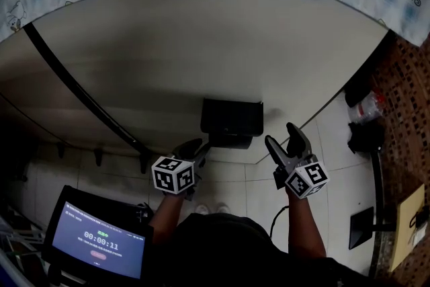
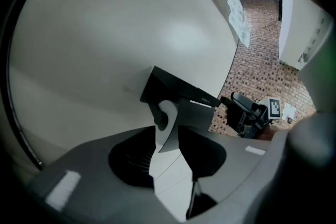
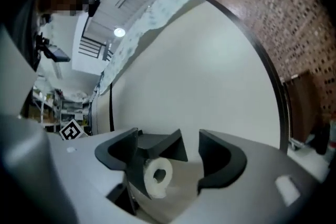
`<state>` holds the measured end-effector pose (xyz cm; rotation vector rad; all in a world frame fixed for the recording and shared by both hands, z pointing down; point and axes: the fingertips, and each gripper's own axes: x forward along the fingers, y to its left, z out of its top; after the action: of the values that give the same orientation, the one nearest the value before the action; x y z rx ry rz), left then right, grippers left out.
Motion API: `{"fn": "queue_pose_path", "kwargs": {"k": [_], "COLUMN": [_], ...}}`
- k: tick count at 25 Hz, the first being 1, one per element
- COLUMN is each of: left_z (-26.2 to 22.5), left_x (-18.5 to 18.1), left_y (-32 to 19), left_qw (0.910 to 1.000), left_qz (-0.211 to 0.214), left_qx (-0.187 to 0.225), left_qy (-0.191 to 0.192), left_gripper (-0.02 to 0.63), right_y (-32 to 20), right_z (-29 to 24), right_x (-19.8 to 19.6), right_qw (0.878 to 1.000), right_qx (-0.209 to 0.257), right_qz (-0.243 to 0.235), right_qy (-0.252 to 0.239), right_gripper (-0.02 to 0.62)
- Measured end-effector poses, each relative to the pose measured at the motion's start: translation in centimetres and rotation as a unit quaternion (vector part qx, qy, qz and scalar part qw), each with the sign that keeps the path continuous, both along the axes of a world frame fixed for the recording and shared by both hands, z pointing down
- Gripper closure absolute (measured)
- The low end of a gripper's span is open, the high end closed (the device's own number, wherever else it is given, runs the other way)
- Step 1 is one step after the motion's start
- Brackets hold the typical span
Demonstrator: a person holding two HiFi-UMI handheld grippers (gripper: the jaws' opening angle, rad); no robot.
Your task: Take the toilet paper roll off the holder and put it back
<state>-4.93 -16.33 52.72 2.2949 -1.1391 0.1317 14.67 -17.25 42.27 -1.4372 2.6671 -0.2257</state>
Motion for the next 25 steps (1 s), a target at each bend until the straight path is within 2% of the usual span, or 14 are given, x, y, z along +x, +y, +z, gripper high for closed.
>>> {"fn": "queue_pose_path", "kwargs": {"k": [2,4,6,7,8,11,14,16,21,25], "left_z": [-1.0,-2.9,-5.5,-6.9,-8.1,-11.5,-13.5,-13.7,-13.9,-14.7], "left_x": [-0.8,-1.7,-2.6,-2.9,-3.2,-3.7,-3.9,-3.9,-3.6,-2.9], "left_y": [-0.1,-0.1,-0.1,0.1,0.3,1.5,2.7,3.2,3.6,4.1], "left_qw": [0.9996,0.9968,0.9890,0.9829,0.9757,0.9542,0.9431,0.9404,0.9437,0.9388], "left_qz": [-0.021,-0.049,-0.078,-0.091,-0.100,-0.122,-0.141,-0.150,-0.147,-0.136], "left_qx": [0.020,0.059,0.115,0.146,0.175,0.242,0.269,0.272,0.267,0.290], "left_qy": [-0.006,-0.024,-0.050,-0.067,-0.086,-0.128,-0.136,-0.138,-0.128,-0.127], "left_gripper": [0.471,0.509,0.567,0.589,0.589,0.589,0.589,0.589,0.589,0.589], "right_y": [0.7,1.5,2.5,3.0,3.2,3.4,3.8,3.9,4.4,5.1], "right_z": [-1.8,-3.7,-6.0,-6.8,-7.2,-7.0,-6.7,-6.6,-7.2,-7.5], "right_x": [-1.2,-1.9,-2.0,-2.0,-2.2,-3.2,-3.4,-3.6,-4.3,-4.9], "right_qw": [0.998,0.993,0.984,0.981,0.978,0.976,0.975,0.975,0.974,0.974], "right_qx": [0.043,0.092,0.141,0.158,0.166,0.161,0.145,0.138,0.148,0.156], "right_qz": [0.000,0.024,0.069,0.087,0.096,0.109,0.130,0.137,0.133,0.127], "right_qy": [0.038,0.072,0.077,0.077,0.081,0.096,0.105,0.109,0.105,0.105], "right_gripper": [0.288,0.373,0.472,0.565,0.594,0.594,0.594,0.594,0.594,0.594]}}
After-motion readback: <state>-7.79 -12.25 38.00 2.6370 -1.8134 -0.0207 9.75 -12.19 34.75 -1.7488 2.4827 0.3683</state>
